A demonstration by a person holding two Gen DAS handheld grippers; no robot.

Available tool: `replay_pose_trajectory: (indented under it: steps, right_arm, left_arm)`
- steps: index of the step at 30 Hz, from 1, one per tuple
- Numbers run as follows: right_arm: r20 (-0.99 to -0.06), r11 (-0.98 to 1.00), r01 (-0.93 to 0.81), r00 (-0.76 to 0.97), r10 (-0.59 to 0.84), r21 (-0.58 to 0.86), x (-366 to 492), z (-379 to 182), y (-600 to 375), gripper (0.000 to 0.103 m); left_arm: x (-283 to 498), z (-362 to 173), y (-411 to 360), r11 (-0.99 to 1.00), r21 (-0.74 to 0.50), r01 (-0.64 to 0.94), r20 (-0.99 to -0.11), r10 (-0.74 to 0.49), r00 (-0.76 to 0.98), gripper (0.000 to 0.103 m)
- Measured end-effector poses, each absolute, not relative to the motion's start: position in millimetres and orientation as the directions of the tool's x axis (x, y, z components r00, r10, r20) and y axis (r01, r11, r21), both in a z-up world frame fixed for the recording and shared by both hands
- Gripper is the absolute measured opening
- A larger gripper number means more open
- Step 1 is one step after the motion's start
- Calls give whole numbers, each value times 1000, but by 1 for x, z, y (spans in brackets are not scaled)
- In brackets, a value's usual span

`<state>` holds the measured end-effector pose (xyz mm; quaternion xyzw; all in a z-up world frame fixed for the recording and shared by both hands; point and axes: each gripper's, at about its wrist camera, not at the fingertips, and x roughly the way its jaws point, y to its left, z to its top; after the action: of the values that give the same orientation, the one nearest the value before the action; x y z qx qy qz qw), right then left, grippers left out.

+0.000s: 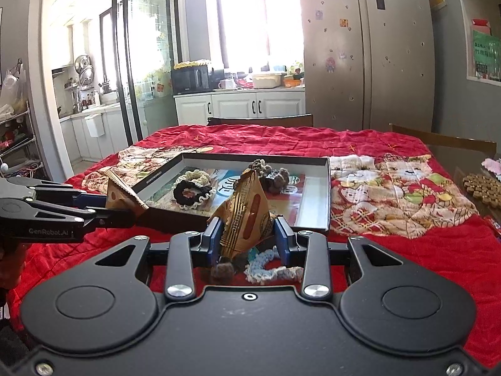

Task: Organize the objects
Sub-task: 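Carry tan packet with left tool while right tool carries gold packet over box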

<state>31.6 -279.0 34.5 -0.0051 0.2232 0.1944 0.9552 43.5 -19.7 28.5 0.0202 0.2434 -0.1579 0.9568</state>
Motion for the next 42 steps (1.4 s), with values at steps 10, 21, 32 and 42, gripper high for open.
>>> replay_pose_trajectory:
  steps: [10, 21, 32, 42]
  right_arm:
    - [-409, 926, -373, 838, 362, 55, 42, 45, -271, 34]
    - [-389, 938, -342, 859, 333, 47, 68, 55, -271, 34]
    - [-359, 952, -304, 884, 300, 47, 100, 71, -276, 34]
    - [-361, 962, -269, 893, 269, 51, 145, 72, -272, 34]
  left_arm:
    - [49, 37, -16, 953, -42, 299, -448, -285, 847, 38]
    - [66, 47, -16, 956, -41, 291, -423, -280, 861, 38]
    - [87, 65, -18, 960, -34, 278, -374, -270, 887, 38]
    - [129, 68, -21, 973, -41, 227, -376, -226, 899, 38]
